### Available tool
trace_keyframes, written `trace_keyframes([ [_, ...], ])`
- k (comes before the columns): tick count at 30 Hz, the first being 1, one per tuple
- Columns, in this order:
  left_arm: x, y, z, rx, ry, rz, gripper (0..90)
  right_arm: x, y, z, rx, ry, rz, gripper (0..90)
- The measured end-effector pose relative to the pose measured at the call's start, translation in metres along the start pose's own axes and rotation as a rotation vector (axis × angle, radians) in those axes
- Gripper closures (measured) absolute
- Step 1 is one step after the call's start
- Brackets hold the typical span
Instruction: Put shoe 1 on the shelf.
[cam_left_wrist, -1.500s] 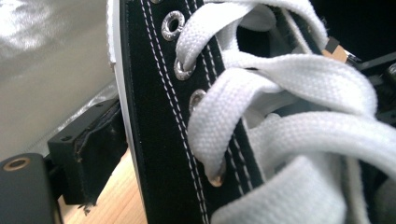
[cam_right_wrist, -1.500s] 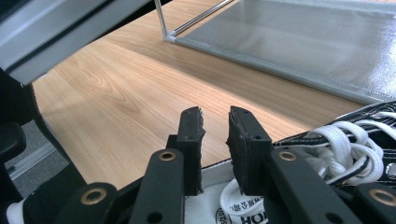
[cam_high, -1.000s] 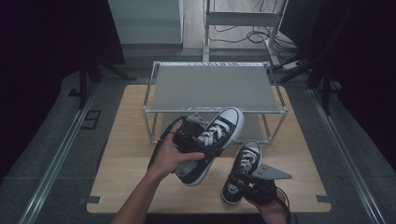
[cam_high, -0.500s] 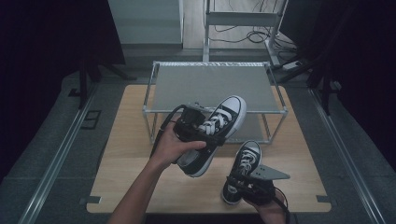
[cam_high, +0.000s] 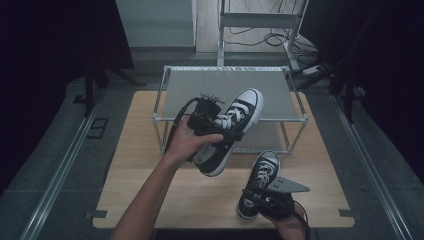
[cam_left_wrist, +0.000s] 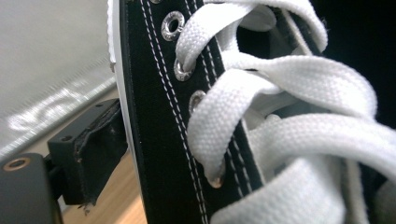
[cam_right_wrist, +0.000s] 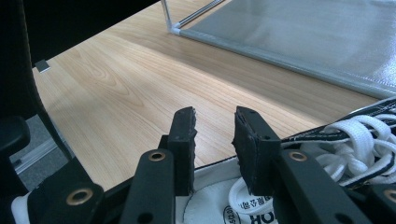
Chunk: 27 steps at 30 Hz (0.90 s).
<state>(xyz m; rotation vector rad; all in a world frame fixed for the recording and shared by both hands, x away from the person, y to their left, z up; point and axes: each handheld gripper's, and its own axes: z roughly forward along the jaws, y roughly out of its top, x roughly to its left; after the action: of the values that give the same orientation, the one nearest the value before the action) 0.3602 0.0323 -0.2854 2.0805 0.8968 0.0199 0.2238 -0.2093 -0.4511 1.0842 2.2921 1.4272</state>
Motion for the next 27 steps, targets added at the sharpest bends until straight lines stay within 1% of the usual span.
trace_keyframes([
  [2,0.003,0.005,0.000,0.003,0.003,-0.009,9.9,0.000,0.000,0.000,0.005,0.003,-0.001,68.4],
  [3,0.003,0.008,0.000,0.005,0.009,-0.011,9.9,0.000,0.000,0.000,0.004,0.003,-0.002,68.4],
  [4,0.005,0.012,0.000,0.006,0.024,-0.016,9.9,0.000,0.000,-0.001,0.002,0.003,0.000,68.4],
  [5,0.005,0.012,0.000,0.006,0.024,-0.016,9.9,0.000,0.000,-0.001,0.002,0.002,-0.001,68.5],
  [7,0.008,0.019,0.000,0.012,0.042,-0.027,9.9,-0.001,0.000,-0.001,0.002,0.000,0.002,68.4],
  [8,0.008,0.019,0.000,0.012,0.042,-0.027,9.9,-0.001,0.000,-0.001,0.001,0.000,0.003,68.5],
  [11,0.011,0.026,0.001,0.011,0.061,-0.039,9.9,-0.001,0.000,-0.001,0.002,0.002,0.001,68.5],
  [13,0.013,0.033,0.002,0.018,0.074,-0.049,9.9,-0.001,0.000,-0.001,0.000,0.002,0.003,68.5],
  [14,0.013,0.033,0.002,0.018,0.074,-0.049,9.9,-0.001,0.000,-0.001,0.001,0.002,0.004,68.5],
  [22,0.021,0.053,0.004,0.028,0.107,-0.079,9.9,-0.001,0.000,-0.001,0.000,0.004,0.007,68.7],
  [24,0.023,0.058,0.006,0.031,0.119,-0.092,9.9,-0.002,0.000,-0.001,0.000,0.005,0.009,68.7],
  [25,0.027,0.063,0.007,0.034,0.131,-0.104,9.9,-0.002,0.000,-0.001,-0.001,0.005,0.009,68.7],
  [27,0.028,0.066,0.007,0.035,0.135,-0.112,9.9,-0.002,0.000,-0.002,0.000,0.007,0.005,68.7],
])
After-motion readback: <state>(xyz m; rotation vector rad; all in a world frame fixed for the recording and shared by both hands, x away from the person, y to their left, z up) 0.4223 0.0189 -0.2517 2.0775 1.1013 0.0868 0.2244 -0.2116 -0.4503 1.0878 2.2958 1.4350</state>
